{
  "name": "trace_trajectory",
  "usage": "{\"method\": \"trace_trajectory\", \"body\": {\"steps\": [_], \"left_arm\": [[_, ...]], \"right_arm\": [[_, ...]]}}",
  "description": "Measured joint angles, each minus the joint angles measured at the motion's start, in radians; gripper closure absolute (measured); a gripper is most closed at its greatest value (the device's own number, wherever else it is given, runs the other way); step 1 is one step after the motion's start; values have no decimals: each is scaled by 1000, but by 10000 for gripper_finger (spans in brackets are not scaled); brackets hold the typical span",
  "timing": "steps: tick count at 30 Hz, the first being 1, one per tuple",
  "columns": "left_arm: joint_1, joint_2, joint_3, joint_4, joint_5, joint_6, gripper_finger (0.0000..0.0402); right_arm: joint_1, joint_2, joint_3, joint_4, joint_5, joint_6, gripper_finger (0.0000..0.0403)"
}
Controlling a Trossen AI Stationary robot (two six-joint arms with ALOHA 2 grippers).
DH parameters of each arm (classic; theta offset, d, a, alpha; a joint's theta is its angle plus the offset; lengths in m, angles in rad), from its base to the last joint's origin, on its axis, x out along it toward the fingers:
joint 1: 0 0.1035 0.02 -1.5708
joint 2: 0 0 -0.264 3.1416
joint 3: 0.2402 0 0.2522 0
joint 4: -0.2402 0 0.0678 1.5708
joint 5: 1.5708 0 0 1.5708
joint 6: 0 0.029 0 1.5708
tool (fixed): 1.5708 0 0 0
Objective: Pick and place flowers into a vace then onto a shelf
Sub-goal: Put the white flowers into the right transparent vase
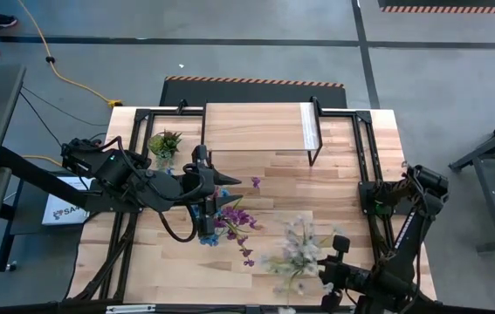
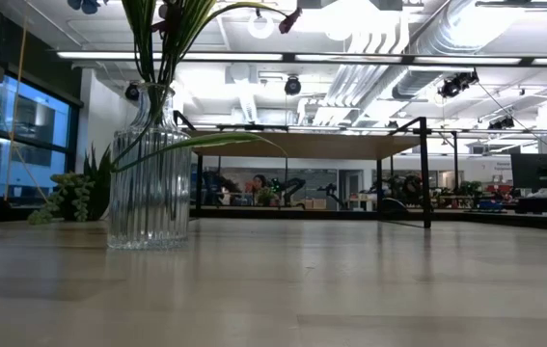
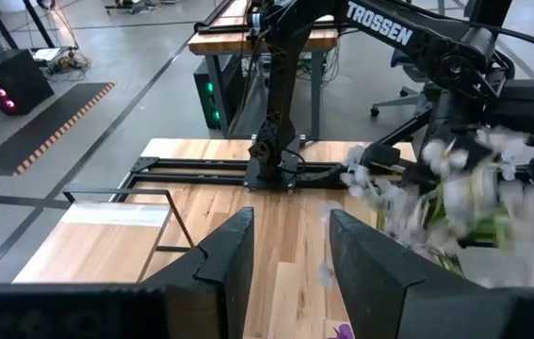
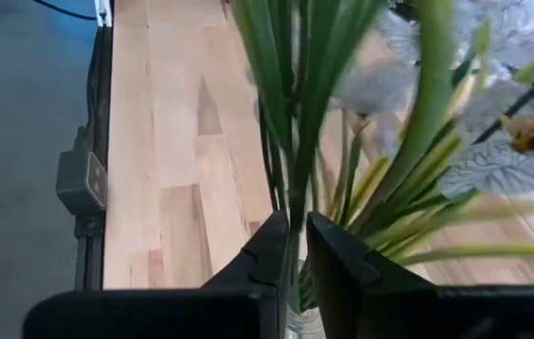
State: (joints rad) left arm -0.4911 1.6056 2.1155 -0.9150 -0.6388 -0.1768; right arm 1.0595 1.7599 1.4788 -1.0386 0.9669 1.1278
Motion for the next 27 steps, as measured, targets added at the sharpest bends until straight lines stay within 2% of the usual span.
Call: {"method": "trace_trajectory", "body": {"steps": [14, 27], "left_arm": [[0, 0, 0, 0, -1, 0, 227], [0, -6, 0, 0, -36, 26, 227]], "right_arm": [[1, 0, 0, 4, -8, -2, 366], [8, -28, 0, 21, -77, 16, 387]]}}
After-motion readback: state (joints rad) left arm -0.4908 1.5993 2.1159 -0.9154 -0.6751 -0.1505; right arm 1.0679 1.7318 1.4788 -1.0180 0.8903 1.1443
